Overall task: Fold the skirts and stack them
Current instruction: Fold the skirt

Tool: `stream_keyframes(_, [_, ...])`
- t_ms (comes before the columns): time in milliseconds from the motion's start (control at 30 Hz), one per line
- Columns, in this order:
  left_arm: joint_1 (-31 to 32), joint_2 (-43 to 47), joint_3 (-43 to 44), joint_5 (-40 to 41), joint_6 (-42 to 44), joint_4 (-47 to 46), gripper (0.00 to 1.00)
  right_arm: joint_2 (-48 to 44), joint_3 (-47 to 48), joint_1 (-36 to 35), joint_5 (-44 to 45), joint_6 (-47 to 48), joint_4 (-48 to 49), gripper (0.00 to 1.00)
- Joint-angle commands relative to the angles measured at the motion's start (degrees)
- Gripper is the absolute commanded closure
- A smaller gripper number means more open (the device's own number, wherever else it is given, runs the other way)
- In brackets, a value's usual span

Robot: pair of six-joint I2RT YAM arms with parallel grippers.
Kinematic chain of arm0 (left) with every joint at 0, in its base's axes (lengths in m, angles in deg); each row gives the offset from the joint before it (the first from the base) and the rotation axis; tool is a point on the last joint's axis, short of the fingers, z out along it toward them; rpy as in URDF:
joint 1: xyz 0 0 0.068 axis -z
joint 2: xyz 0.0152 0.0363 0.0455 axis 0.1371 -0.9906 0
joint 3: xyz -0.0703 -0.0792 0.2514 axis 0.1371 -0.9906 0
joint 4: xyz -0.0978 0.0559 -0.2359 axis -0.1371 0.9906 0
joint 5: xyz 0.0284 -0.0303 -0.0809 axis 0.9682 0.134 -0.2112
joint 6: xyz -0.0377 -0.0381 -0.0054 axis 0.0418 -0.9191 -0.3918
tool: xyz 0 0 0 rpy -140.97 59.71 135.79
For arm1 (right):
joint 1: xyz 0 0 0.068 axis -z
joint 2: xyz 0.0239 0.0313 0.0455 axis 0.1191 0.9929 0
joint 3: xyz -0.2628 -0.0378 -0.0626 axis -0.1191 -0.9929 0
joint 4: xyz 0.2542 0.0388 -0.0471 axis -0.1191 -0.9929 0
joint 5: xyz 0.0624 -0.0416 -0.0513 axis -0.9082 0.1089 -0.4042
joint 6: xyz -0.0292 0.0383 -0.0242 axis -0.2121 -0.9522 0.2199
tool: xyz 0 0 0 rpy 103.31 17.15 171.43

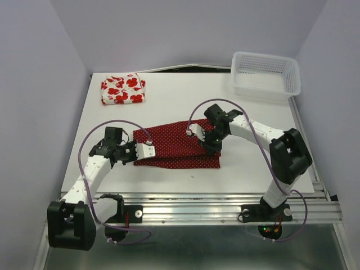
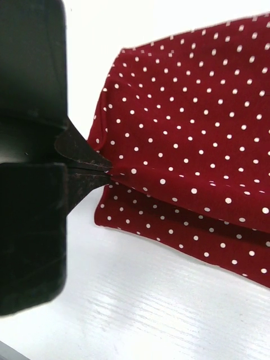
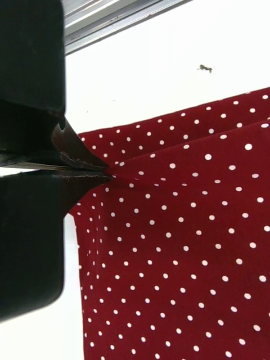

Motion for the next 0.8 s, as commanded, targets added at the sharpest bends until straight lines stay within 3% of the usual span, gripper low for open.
stream_keyframes(0, [0.1,3.8,1.5,-0.4,1.2,4.3,1.0,-4.6,2.8,-0.7,-1.5,-1.8,-3.5,0.99])
stream_keyframes(300, [0.1,2.0,0.5,0.3,1.0,4.7,1.0,-6.2,0.9,-2.4,-2.6,-3.5,-6.0,0.99])
stream_keyframes(667, [0.7,-4.1,-1.1,2.0,3.3,5.3,0.99,-0.3,-6.7,-5.0,-2.7,-5.3,1.0,0.99])
stream_keyframes(700, [0.7,-4.3,-1.2,2.1,2.9,5.0,0.9,-0.1,-6.6,-5.0,-2.5,-5.3,1.3,0.96])
stream_keyframes(733, [0.8,-4.0,-0.9,2.0,2.7,4.8,0.64,0.3,-6.3,-5.0,-2.2,-5.1,0.8,0.87])
stream_keyframes(767, [0.7,-2.6,-0.8,1.4,3.3,5.0,0.59,0.6,-5.2,-5.0,-2.2,-4.9,0.2,0.78])
